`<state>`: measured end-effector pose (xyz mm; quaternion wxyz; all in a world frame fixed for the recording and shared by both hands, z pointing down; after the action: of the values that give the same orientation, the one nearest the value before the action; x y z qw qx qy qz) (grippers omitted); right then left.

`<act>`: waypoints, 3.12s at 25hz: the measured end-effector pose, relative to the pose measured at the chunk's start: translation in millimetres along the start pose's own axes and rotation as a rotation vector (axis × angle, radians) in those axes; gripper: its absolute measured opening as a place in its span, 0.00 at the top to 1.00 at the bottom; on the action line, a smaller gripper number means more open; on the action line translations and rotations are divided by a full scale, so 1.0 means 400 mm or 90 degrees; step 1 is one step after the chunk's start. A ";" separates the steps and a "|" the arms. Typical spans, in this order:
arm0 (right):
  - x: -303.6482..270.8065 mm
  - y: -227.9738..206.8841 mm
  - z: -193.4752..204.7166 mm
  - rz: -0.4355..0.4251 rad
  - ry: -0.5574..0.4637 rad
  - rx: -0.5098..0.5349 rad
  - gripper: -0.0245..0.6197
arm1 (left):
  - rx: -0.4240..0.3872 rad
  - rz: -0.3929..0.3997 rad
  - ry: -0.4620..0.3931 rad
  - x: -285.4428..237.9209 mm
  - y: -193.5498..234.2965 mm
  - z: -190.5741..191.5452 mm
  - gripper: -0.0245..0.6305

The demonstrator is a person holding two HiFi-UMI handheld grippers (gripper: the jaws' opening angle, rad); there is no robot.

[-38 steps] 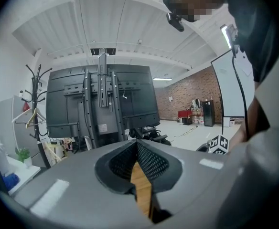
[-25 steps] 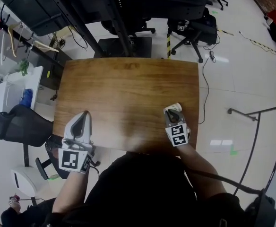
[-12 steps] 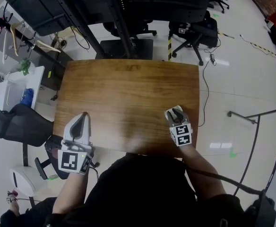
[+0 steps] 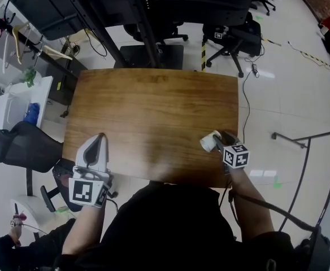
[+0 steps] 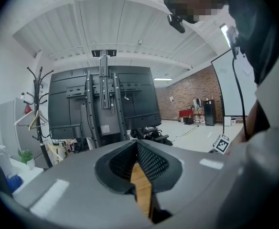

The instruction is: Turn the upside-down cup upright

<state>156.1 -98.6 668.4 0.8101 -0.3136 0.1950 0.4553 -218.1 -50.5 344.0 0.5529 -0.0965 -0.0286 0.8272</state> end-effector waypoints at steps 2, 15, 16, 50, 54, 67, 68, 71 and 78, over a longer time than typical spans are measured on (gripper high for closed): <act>-0.002 0.001 0.002 -0.004 -0.008 -0.016 0.66 | 0.000 0.000 -0.013 -0.006 -0.002 -0.011 0.96; -0.015 0.037 -0.010 0.004 -0.031 0.009 0.86 | 0.003 -0.011 0.001 -0.024 0.003 -0.014 0.96; -0.015 0.046 -0.015 0.002 -0.032 0.022 0.88 | 0.002 -0.010 0.001 -0.026 0.003 -0.015 0.96; 0.029 0.313 0.003 -0.122 -0.048 0.226 0.84 | 0.022 0.004 -0.017 -0.027 0.012 0.008 0.96; 0.050 0.257 -0.045 -0.054 -0.096 0.207 0.81 | 0.022 0.013 -0.036 -0.032 0.009 -0.010 0.96; 0.006 0.160 -0.012 -0.036 -0.058 0.019 0.79 | 0.015 0.008 -0.029 -0.030 0.032 -0.020 0.96; 0.005 0.160 -0.013 -0.036 -0.060 0.018 0.83 | 0.013 0.011 -0.030 -0.032 0.030 -0.021 0.96; 0.001 0.162 -0.018 -0.023 -0.061 0.034 0.87 | 0.007 0.006 -0.022 -0.032 0.035 -0.020 0.96; 0.020 0.138 -0.057 0.045 -0.067 0.126 0.91 | 0.000 0.010 -0.031 -0.029 0.039 -0.038 0.96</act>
<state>111.9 -87.9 628.7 0.8297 -0.2004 0.2070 0.4782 -225.0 -68.0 328.4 0.5453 -0.0763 -0.0412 0.8338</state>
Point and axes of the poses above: the fingertips, and each gripper's own axes: x backward along the fingers, y to its left, z out of its underside, the point moved 1 cm from there along x, backward along the fingers, and after that the axes turned 1 degree about -x, right-handed, at the moved point
